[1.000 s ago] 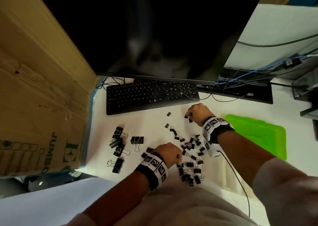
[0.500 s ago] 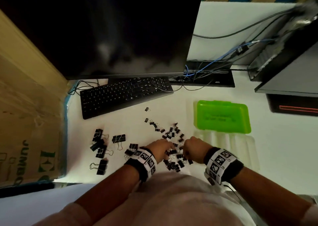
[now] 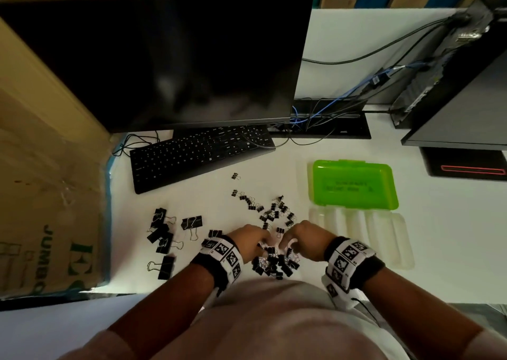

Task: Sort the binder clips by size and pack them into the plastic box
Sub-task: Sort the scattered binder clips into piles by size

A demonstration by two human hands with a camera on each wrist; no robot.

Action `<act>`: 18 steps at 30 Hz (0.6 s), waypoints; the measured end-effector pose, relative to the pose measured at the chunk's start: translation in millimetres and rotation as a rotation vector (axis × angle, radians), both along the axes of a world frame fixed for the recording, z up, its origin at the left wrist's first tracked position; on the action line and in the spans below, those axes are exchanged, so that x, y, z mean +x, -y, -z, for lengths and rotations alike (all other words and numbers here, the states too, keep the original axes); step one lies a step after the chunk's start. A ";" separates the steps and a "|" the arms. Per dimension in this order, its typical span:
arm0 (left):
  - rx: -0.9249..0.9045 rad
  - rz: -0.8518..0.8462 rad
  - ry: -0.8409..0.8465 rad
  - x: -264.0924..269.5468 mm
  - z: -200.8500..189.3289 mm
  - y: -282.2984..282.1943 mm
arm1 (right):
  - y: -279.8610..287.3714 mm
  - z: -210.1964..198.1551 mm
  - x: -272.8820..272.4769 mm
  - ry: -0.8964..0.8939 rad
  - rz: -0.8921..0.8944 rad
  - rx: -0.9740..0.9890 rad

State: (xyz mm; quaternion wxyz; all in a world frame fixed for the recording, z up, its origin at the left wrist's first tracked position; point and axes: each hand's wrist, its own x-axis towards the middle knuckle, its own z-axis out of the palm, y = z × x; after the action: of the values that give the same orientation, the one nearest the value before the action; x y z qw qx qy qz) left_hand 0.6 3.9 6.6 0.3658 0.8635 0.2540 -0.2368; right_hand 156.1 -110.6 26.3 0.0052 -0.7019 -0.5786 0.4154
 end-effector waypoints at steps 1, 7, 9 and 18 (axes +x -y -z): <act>0.019 -0.055 0.068 0.1 -1.3 -3.6 | -3.1 -1.1 6.3 0.022 0.037 0.041; 0.202 -0.408 0.145 15.9 -0.4 -53.8 | -28.0 2.5 20.2 0.143 0.169 0.015; 0.195 -0.424 0.017 22.3 5.4 -67.1 | -35.5 12.0 16.2 0.133 0.192 -0.019; 0.132 -0.197 -0.038 40.7 23.0 -69.1 | -70.0 32.4 39.5 0.159 0.267 0.101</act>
State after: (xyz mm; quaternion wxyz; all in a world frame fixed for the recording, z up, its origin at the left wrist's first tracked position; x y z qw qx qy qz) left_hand 41.3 73.0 -16.5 0.3246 0.8519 0.3598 -0.1988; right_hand 195.6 -40.6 -6.0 0.0496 -0.8021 -0.4989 0.3244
